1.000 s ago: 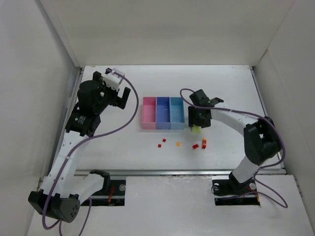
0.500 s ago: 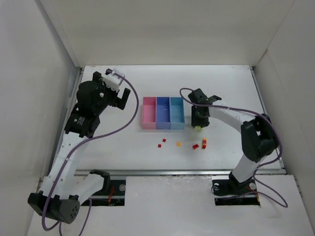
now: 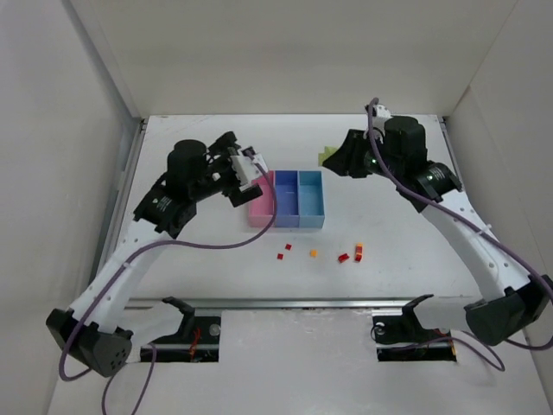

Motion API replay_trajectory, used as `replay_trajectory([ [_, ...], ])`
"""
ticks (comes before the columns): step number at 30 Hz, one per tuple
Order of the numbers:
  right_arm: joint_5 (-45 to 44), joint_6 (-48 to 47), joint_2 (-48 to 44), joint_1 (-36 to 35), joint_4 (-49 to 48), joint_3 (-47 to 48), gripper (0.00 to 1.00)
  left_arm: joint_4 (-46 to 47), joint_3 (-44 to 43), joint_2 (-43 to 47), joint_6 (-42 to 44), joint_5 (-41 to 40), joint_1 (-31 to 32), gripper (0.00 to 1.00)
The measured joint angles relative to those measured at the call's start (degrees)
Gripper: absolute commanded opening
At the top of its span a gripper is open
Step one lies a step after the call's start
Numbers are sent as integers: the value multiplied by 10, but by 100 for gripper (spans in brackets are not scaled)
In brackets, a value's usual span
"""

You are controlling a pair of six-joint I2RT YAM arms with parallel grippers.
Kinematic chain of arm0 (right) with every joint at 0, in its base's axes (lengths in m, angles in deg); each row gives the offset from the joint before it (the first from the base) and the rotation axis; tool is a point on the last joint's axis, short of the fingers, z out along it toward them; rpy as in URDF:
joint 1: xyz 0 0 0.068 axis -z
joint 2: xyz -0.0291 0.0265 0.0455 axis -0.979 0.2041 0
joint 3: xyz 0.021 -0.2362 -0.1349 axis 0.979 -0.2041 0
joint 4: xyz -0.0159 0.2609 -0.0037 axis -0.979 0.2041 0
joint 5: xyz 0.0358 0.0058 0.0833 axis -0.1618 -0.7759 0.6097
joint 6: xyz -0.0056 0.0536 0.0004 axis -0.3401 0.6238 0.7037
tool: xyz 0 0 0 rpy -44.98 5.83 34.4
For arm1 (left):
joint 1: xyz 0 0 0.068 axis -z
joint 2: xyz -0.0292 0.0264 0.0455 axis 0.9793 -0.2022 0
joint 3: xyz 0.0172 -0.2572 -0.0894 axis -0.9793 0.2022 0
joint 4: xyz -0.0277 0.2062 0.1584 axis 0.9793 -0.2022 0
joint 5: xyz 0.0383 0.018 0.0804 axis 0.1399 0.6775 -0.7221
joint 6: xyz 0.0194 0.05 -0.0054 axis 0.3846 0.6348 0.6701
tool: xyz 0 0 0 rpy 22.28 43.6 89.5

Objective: Sort the legos into containers by color

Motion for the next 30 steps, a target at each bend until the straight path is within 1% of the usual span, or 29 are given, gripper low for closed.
replay_trajectory([
  [4,138,12,26,-1,-105,-11,0,10,-30,-54,59,-27,93,100],
  [7,198,11,57,-5,-138,-12,0,30,-33,-84,97,-63,156,100],
  [9,226,9,66,-5,-145,-12,0,39,-32,-97,119,-71,183,100],
  [12,256,4,66,-5,-154,-12,0,69,-13,-91,147,-62,189,100],
  [15,278,-3,64,-10,-166,-12,0,129,52,-50,165,-55,189,100],
  [17,286,-4,64,-17,-172,-12,0,159,79,-38,170,-57,191,100],
  [19,290,-4,63,-21,-175,-14,0,178,82,-46,168,-60,193,100],
  [20,290,-4,63,-25,-175,-16,0,194,82,-52,164,-61,193,97],
  [23,288,1,57,-28,-175,-21,0,234,82,-62,146,-62,192,96],
  [24,287,3,55,-28,-175,-23,0,246,82,-63,138,-62,192,93],
  [26,284,8,48,-28,-175,-27,0,266,82,-63,122,-62,193,91],
  [30,276,19,32,-28,-182,-40,0,275,80,-62,92,-53,191,90],
])
